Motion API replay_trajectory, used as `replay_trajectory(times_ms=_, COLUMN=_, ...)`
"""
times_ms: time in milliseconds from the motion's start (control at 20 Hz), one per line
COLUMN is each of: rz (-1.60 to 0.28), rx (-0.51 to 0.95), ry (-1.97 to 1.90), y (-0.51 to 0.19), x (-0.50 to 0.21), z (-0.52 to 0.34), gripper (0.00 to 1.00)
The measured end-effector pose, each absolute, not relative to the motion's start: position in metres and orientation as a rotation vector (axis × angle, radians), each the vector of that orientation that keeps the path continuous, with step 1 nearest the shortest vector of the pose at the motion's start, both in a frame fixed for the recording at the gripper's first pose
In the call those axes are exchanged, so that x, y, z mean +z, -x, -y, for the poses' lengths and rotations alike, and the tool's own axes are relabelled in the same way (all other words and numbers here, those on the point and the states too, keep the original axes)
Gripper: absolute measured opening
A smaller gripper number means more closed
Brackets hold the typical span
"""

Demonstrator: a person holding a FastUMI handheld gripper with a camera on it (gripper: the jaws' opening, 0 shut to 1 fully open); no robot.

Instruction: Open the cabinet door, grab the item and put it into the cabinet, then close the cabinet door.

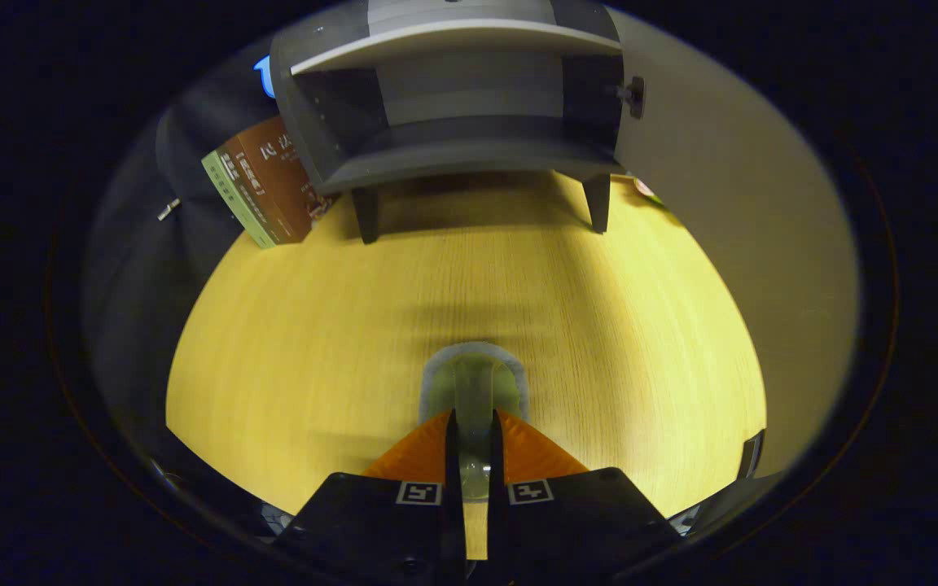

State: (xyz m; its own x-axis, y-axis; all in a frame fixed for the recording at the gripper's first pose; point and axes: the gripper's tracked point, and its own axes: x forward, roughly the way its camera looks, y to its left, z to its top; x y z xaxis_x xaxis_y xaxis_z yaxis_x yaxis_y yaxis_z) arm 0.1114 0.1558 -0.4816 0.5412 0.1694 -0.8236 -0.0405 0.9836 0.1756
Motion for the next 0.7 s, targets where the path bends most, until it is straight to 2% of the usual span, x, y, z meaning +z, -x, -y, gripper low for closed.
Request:
replay_trajectory(times_ms=400, rz=-0.765, rx=0.19, ry=-0.156, y=-0.172, x=-0.305, z=-0.159, gripper=0.15)
replay_trajectory(times_ms=700, rz=-0.599, rx=0.171, ry=-0.179, y=-0.252, x=-0.193, z=-0.155, gripper=0.15)
